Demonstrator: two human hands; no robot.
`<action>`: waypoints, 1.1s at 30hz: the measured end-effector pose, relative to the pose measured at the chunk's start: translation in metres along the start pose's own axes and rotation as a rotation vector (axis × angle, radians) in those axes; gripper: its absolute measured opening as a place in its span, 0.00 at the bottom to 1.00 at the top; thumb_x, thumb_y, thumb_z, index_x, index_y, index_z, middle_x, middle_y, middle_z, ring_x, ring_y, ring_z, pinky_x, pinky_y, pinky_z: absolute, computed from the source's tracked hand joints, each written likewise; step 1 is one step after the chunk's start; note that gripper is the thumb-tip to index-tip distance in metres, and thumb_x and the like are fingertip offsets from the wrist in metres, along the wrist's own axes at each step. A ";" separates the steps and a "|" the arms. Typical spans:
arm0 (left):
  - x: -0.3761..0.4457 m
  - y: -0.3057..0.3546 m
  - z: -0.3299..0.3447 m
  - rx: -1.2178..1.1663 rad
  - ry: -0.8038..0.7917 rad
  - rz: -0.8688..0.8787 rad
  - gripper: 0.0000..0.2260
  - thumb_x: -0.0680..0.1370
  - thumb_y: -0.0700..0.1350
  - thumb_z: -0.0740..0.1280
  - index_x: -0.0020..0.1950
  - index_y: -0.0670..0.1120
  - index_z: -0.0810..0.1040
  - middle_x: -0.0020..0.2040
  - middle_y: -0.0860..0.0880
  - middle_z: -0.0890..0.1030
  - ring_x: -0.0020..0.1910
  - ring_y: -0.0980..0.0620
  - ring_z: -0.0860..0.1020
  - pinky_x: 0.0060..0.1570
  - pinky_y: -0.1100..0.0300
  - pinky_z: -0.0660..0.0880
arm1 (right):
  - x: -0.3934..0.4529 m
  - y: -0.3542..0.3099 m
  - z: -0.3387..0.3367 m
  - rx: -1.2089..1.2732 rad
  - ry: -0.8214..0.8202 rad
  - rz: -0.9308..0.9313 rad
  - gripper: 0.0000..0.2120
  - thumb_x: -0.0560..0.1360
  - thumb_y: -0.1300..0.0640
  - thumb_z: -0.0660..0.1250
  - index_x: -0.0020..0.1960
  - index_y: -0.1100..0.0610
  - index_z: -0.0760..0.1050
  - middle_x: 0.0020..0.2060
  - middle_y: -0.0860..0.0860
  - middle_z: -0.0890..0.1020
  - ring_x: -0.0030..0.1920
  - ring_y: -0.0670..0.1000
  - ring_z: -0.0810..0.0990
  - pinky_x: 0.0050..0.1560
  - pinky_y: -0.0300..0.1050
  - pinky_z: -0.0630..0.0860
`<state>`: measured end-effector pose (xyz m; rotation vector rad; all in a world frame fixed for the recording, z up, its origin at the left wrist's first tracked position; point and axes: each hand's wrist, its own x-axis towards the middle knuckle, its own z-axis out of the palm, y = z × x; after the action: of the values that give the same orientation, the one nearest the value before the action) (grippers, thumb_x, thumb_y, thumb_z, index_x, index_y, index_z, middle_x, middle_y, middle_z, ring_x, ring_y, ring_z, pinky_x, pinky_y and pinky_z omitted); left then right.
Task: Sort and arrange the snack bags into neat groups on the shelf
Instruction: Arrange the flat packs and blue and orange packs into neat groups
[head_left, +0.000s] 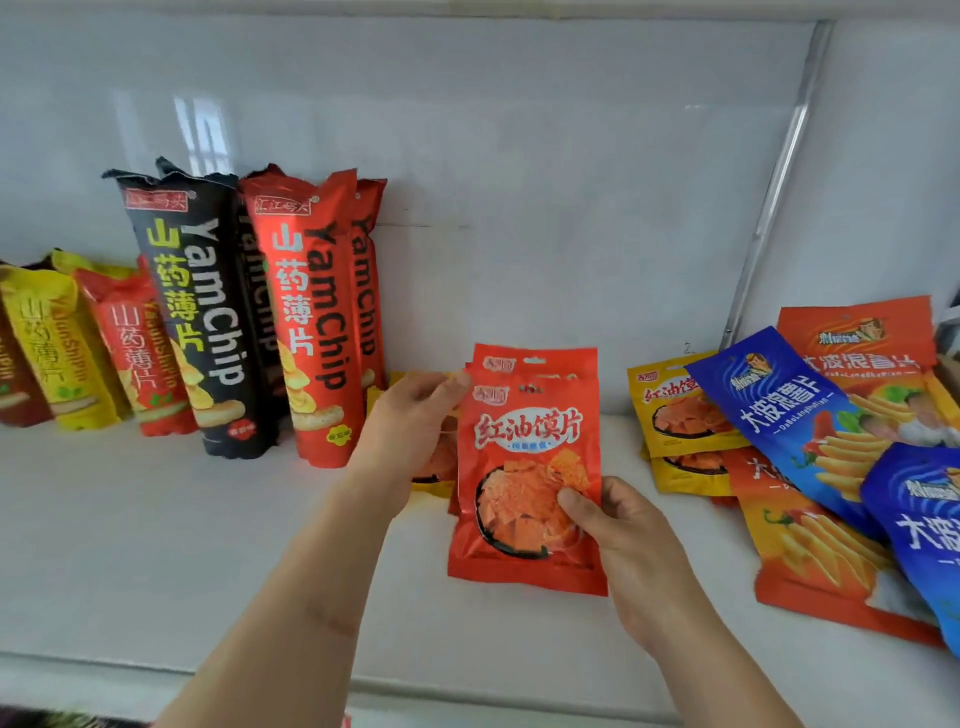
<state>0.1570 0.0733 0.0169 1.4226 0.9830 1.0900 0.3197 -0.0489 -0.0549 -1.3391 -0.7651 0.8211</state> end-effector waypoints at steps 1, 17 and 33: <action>0.003 -0.005 -0.007 0.106 0.055 0.030 0.14 0.79 0.57 0.68 0.58 0.49 0.80 0.51 0.49 0.85 0.50 0.49 0.83 0.53 0.50 0.80 | -0.007 0.006 0.001 -0.042 0.026 0.028 0.06 0.75 0.56 0.71 0.49 0.57 0.80 0.43 0.53 0.87 0.43 0.55 0.86 0.46 0.53 0.81; 0.007 -0.051 -0.016 0.528 0.028 0.256 0.11 0.82 0.53 0.63 0.57 0.49 0.80 0.49 0.52 0.84 0.48 0.49 0.81 0.40 0.59 0.74 | -0.006 0.003 0.031 -0.983 0.280 0.171 0.15 0.74 0.41 0.66 0.39 0.53 0.76 0.38 0.50 0.81 0.41 0.53 0.80 0.36 0.45 0.70; -0.031 -0.050 0.059 1.071 0.150 0.919 0.12 0.78 0.46 0.63 0.46 0.42 0.83 0.44 0.44 0.82 0.44 0.40 0.80 0.40 0.48 0.77 | -0.021 -0.002 -0.012 -1.066 0.297 -0.026 0.20 0.77 0.40 0.61 0.60 0.54 0.76 0.58 0.53 0.78 0.58 0.56 0.77 0.48 0.46 0.70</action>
<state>0.2059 0.0353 -0.0386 2.8846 1.0884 1.3737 0.3192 -0.0734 -0.0541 -2.3129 -1.0201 0.1217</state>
